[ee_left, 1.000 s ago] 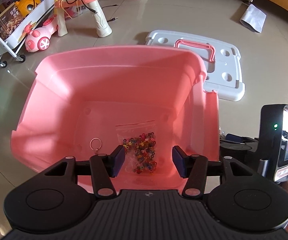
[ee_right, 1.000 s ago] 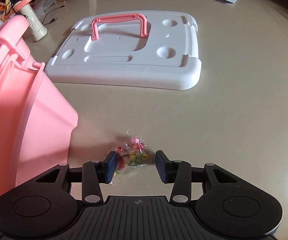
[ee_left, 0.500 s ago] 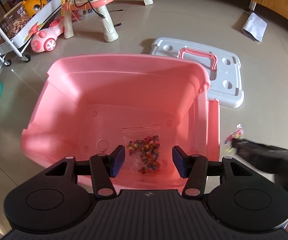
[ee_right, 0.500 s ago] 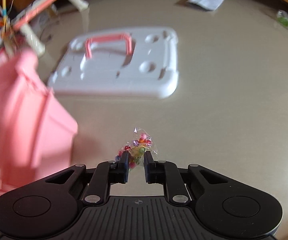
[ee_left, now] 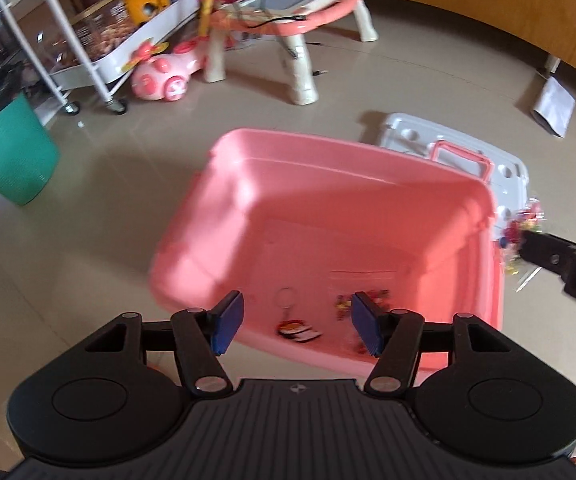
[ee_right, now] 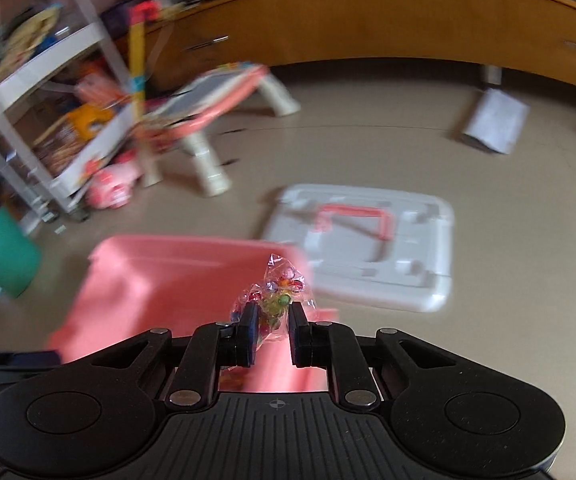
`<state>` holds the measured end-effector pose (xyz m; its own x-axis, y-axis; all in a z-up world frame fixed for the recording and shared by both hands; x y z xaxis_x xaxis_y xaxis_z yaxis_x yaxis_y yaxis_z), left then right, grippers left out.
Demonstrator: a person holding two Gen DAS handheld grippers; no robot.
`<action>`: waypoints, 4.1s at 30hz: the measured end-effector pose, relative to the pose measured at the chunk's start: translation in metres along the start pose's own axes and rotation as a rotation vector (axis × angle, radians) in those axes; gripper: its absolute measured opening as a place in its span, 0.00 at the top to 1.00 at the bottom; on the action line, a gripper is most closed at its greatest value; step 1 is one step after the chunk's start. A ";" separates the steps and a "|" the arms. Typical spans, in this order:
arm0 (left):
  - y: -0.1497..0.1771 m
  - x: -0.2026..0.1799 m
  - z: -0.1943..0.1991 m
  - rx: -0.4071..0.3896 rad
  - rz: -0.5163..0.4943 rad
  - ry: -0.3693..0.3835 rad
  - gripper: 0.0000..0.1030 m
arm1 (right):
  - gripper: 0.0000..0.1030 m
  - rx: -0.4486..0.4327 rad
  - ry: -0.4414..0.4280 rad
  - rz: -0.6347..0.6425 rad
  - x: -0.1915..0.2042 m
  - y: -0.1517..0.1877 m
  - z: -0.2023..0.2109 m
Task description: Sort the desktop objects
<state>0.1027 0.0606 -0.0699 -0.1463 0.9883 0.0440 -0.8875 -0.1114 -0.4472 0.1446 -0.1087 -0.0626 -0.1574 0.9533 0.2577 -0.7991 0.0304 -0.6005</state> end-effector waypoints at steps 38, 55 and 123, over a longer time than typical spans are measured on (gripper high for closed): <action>-0.064 -0.025 -0.014 -0.054 -0.073 0.046 0.37 | 0.69 -0.062 0.035 -0.059 -0.020 -0.051 0.004; -0.119 -0.129 -0.089 0.000 -0.185 0.155 0.37 | 0.69 -0.052 0.117 -0.127 -0.104 -0.084 -0.072; -0.171 -0.229 -0.268 0.265 -0.500 0.278 0.41 | 0.78 0.127 0.130 0.141 -0.173 -0.077 -0.248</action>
<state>0.4049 -0.1188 -0.2435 0.4022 0.9136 -0.0595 -0.9024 0.3846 -0.1945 0.3769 -0.2014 -0.2483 -0.2036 0.9763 0.0734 -0.8423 -0.1365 -0.5214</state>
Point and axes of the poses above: each gripper's, at about its wrist camera, not at the fingertips, and z roughly against the way its jaws point, x to its left, y to its underside, the point moved 10 cm from there along -z, roughly the way its jaws point, and after that the axes turned 3 degrees about y, right-handed, at the moved point
